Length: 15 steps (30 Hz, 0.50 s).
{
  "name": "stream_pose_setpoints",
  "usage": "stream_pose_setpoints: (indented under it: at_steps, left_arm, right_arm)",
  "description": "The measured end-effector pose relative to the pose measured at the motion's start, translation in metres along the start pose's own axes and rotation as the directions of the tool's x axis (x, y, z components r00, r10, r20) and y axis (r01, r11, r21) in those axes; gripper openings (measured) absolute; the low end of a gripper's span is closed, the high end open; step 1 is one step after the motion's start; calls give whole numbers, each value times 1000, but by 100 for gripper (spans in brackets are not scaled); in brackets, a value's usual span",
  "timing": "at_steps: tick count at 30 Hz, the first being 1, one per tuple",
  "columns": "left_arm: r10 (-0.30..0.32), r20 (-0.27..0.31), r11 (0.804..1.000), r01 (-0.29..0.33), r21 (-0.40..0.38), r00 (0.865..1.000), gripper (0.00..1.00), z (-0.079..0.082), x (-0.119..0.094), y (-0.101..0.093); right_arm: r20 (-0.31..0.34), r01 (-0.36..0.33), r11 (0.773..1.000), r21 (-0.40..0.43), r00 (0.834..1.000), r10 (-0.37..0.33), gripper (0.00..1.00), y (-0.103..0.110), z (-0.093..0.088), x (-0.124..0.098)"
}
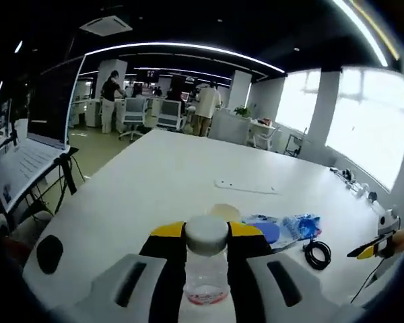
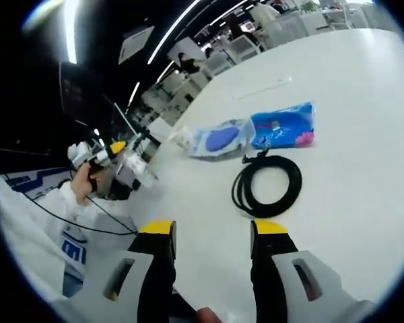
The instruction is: Arrange the tabletop items into an orderly group along one side of the table until the central work area is clear of visible clutter.
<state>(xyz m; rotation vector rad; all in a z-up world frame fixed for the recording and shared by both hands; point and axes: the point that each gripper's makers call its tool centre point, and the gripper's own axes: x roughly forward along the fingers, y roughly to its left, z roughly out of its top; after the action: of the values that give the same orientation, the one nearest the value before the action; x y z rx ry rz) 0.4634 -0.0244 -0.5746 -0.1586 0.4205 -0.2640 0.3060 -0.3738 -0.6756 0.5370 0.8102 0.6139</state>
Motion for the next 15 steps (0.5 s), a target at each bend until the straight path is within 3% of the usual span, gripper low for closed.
stream_pose_setpoints:
  at_steps: [5,15]
  left_arm:
    - [-13,-3,999,13,40,1000,20,14,20,1]
    - [-8,13,1000,7,31,1000,20,32,54,12]
  right_arm:
    - [20,-13,1000,13,1000,13,42,2,3,2]
    - [29,5,1000,27,1000,-5,45,-1,4,2]
